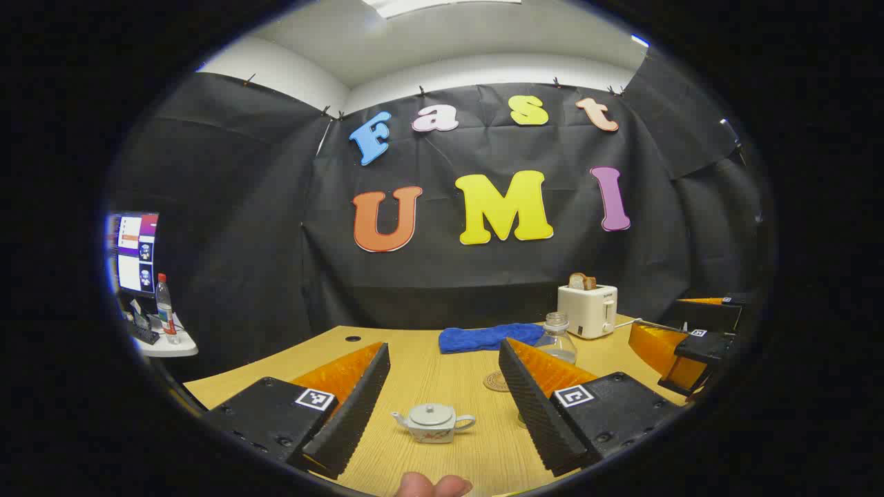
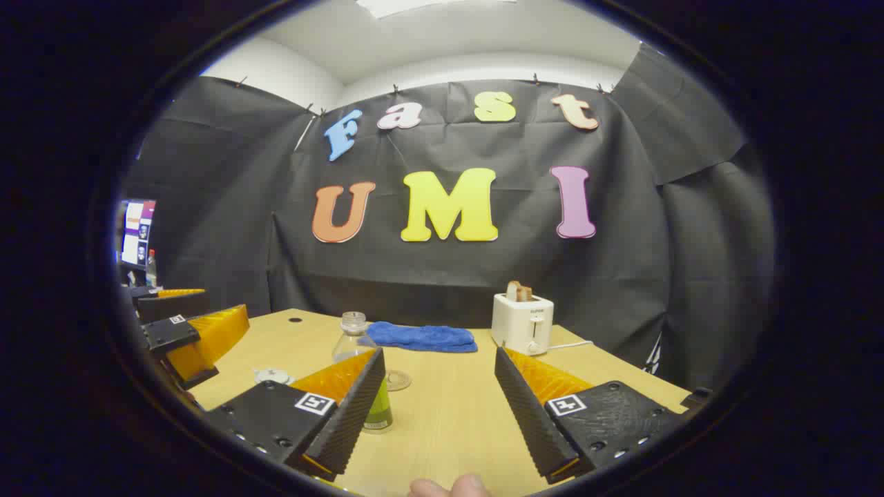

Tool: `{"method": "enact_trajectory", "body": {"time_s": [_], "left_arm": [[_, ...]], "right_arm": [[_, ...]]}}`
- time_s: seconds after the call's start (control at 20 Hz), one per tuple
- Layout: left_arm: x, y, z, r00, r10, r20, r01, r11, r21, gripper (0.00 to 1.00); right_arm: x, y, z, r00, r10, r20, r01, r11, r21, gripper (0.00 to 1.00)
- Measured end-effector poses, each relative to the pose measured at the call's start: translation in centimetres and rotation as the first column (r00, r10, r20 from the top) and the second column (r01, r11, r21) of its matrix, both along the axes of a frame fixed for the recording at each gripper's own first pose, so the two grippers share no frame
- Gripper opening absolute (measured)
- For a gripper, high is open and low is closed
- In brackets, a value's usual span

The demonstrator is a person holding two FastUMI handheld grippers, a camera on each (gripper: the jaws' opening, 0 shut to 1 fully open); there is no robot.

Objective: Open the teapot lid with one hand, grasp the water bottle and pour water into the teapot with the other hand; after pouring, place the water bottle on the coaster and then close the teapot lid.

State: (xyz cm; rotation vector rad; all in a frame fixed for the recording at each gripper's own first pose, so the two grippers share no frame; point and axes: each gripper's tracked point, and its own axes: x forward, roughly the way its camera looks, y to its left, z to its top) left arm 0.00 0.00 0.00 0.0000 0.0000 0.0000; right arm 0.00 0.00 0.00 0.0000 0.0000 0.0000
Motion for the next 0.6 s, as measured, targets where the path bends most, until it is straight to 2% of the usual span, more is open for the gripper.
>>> {"method": "enact_trajectory", "body": {"time_s": [0.6], "left_arm": [[-0.1, -0.3, -0.4, 1.0, -0.014, -0.02, 0.013, 0.999, -0.029, 0.99]], "right_arm": [[-0.3, 0.0, 0.9, 1.0, -0.009, 0.024, 0.01, 1.0, -0.015, 0.95]]}}
